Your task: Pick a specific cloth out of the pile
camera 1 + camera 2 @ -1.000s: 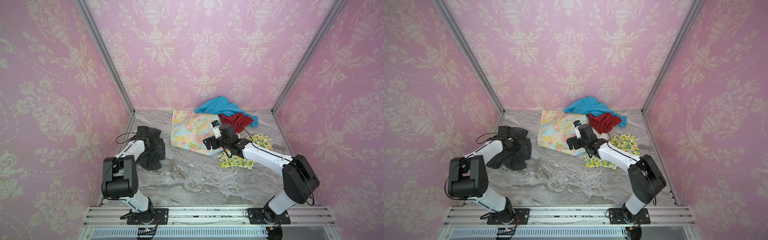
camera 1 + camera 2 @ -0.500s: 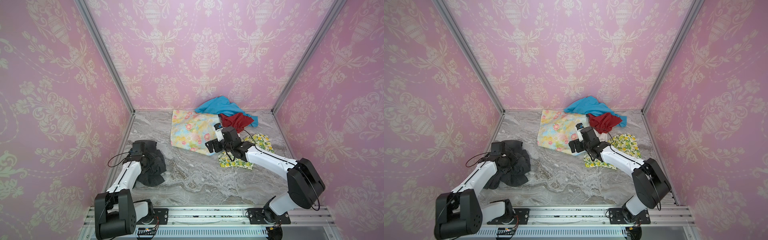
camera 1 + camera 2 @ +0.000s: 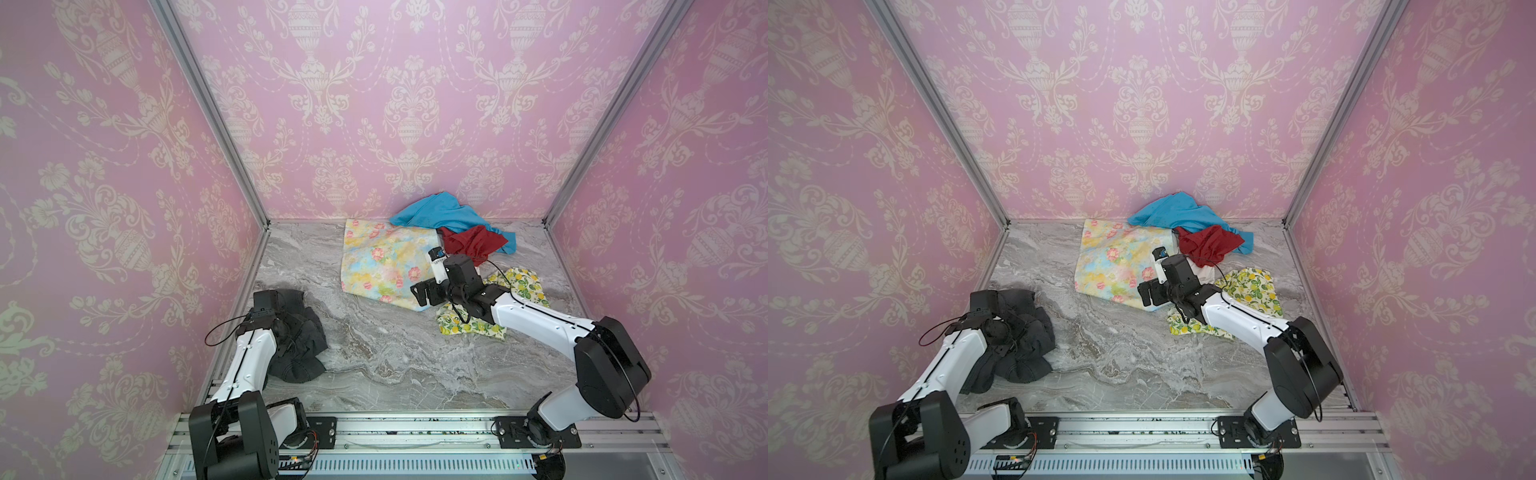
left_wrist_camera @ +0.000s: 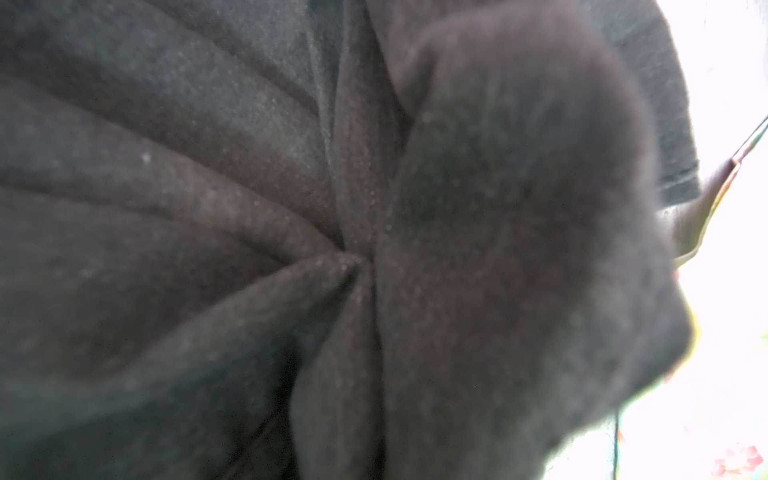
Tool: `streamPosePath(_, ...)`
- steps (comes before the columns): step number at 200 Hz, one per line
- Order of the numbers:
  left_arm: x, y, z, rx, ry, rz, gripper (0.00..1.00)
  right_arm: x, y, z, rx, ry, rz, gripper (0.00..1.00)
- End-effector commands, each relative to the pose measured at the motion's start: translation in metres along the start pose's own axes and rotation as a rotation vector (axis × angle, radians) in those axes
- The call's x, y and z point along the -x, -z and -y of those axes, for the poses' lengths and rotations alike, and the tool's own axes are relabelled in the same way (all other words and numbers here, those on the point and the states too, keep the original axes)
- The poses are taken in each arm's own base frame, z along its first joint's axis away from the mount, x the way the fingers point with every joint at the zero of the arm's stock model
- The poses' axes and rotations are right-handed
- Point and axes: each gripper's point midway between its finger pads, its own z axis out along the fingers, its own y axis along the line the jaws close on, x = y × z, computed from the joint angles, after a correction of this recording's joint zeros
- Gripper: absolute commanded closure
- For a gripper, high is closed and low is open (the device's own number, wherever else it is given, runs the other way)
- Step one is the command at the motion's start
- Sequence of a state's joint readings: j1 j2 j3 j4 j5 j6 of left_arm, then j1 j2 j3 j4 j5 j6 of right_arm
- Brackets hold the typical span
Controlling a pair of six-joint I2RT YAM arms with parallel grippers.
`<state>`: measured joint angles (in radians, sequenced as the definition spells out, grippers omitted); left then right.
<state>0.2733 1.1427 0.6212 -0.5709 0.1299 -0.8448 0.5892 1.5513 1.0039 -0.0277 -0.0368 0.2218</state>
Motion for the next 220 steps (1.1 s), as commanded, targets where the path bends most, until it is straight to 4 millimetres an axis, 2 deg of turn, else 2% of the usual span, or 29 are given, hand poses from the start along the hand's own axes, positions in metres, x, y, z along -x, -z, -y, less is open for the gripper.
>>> streamPosePath(1,-0.022,-0.001,-0.037,0.156,0.022,-0.101,0.52,0.006,0.006,0.002,-0.002,-0.016,0.017,0.01)
streamPosePath(18,-0.015,0.005,-0.030,0.147,-0.005,-0.088,0.38,0.007,0.004,0.001,-0.004,-0.012,0.006,0.01)
streamPosePath(61,-0.003,0.022,-0.015,0.114,-0.042,-0.053,0.22,0.014,0.000,0.002,-0.017,0.005,-0.006,0.01)
streamPosePath(93,0.007,0.040,0.004,0.064,-0.050,-0.028,0.01,0.019,-0.003,0.004,-0.025,0.012,-0.014,0.01)
streamPosePath(170,0.025,0.076,0.045,0.007,-0.132,0.055,0.01,0.034,0.001,0.013,-0.026,0.002,-0.008,0.00)
streamPosePath(220,0.039,0.101,0.057,0.024,-0.232,0.121,0.01,0.043,0.014,0.022,-0.038,-0.009,0.016,0.00)
